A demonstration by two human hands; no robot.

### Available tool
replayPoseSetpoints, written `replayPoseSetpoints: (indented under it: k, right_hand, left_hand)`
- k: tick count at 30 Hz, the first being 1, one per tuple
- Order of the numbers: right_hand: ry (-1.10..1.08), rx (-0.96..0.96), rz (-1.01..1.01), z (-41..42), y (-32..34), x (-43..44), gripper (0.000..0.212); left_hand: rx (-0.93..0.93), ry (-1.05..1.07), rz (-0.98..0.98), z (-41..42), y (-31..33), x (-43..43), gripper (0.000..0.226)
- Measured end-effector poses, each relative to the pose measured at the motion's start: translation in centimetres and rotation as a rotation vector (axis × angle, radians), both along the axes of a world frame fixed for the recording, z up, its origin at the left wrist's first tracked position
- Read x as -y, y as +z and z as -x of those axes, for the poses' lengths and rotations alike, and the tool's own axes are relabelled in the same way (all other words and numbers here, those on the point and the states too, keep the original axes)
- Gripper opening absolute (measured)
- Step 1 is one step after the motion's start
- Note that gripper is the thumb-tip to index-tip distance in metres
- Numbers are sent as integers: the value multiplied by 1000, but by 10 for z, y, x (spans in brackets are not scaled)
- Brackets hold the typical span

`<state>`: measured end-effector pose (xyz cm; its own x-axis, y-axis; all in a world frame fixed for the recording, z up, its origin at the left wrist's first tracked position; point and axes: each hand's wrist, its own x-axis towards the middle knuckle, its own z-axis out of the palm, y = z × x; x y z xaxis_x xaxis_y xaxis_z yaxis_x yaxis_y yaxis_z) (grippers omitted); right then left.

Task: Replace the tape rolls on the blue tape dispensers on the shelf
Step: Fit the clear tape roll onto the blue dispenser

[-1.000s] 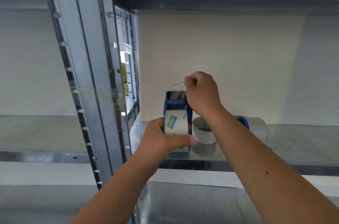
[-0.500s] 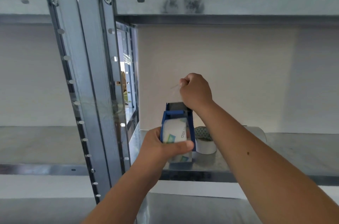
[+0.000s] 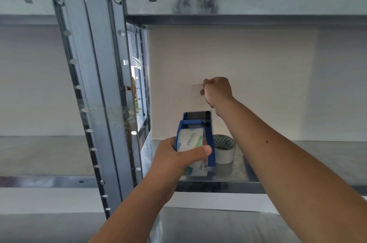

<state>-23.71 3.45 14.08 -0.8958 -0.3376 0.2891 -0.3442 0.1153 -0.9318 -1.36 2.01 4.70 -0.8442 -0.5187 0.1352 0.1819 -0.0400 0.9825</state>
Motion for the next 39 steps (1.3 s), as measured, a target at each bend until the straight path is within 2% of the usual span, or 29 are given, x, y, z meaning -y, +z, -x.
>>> replayPoseSetpoints:
  k: [3, 5, 11, 15, 20, 23, 26, 28, 31, 34, 37, 39]
  right_hand:
    - [12, 90, 55, 4, -3, -3, 19]
    - [8, 128, 89, 6, -6, -4, 19]
    - [-2, 121, 176, 9, -2, -5, 18]
    - [-3, 86, 169, 10, 0, -6, 19]
    - [77, 71, 233, 12, -8, -11, 17]
    - [158, 83, 265, 12, -20, -20, 35]
    - [257, 64, 238, 10, -31, -28, 57]
    - [259, 44, 175, 10, -34, -30, 55]
    - [227, 39, 119, 10, -36, -32, 40]
    - [214, 68, 140, 9, -36, -33, 49]
    - [196, 251, 186, 7, -36, -33, 50]
    - [259, 390, 203, 6, -39, -35, 52]
  left_hand:
    - [-6, -25, 8, -2, 2, 4, 47]
    - [-8, -38, 16, -4, 3, 5, 44]
    - [23, -38, 26, -7, 6, 4, 49]
    - [22, 6, -39, -7, 8, 2, 70]
    - [-19, -3, -36, -11, 19, 5, 66]
    - [-113, -60, -57, -18, 29, 16, 58]
    - [-166, -103, -78, -22, 37, 27, 36]
    - [-184, -120, -90, -22, 39, 31, 27]
    - [-202, -155, -100, -23, 42, 32, 41]
    - [-213, -194, -116, -25, 42, 32, 65]
    - [-214, -234, -116, -26, 42, 30, 66]
    - [-220, -243, -112, -26, 42, 28, 67]
